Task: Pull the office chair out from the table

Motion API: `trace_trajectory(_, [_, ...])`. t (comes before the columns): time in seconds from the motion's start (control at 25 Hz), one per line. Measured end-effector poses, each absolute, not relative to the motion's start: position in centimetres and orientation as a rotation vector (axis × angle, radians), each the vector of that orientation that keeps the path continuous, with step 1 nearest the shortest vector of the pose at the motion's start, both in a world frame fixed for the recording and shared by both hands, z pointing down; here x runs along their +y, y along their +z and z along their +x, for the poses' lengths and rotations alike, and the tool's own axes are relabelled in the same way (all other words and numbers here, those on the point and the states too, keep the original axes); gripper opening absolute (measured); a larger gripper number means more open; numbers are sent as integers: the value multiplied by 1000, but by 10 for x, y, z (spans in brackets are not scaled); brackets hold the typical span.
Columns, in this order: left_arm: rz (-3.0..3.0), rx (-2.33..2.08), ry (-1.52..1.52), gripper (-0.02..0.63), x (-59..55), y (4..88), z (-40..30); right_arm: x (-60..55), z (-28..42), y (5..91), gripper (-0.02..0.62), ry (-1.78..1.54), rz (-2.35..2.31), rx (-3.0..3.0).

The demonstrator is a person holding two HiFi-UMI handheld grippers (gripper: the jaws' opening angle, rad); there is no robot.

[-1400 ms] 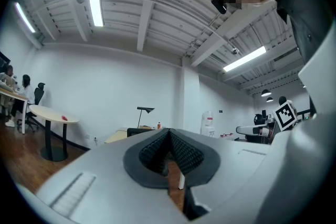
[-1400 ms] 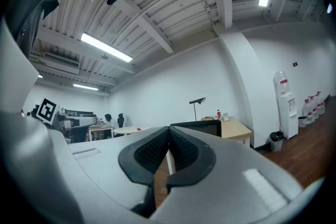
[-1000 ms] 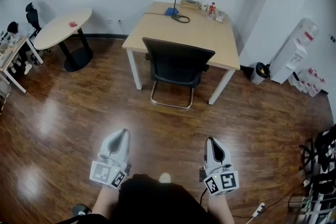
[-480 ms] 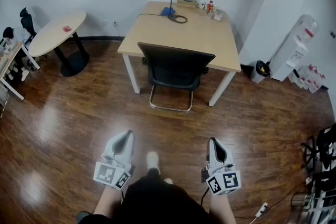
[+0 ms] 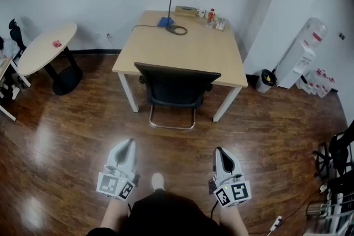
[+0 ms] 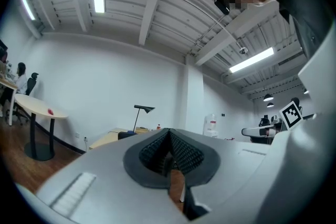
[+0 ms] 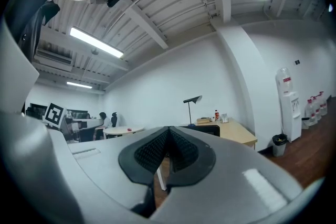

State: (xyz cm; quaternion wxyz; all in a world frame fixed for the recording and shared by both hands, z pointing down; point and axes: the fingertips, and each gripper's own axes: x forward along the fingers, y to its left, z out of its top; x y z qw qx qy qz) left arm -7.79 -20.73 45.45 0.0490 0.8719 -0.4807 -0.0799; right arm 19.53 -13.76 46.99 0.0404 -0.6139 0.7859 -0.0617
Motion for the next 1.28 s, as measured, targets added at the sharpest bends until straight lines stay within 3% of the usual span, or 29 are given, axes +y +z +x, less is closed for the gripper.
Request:
trace_trajectory(0.72, [2771,-1312,-266,2,-322,444,-67,-249,170,464,14,-133,-1922,2392])
trace_trajectory(1.28, [2739,-1363,-245,2,-390,445,-59,-329,193,453,14,-134,-1869,2390])
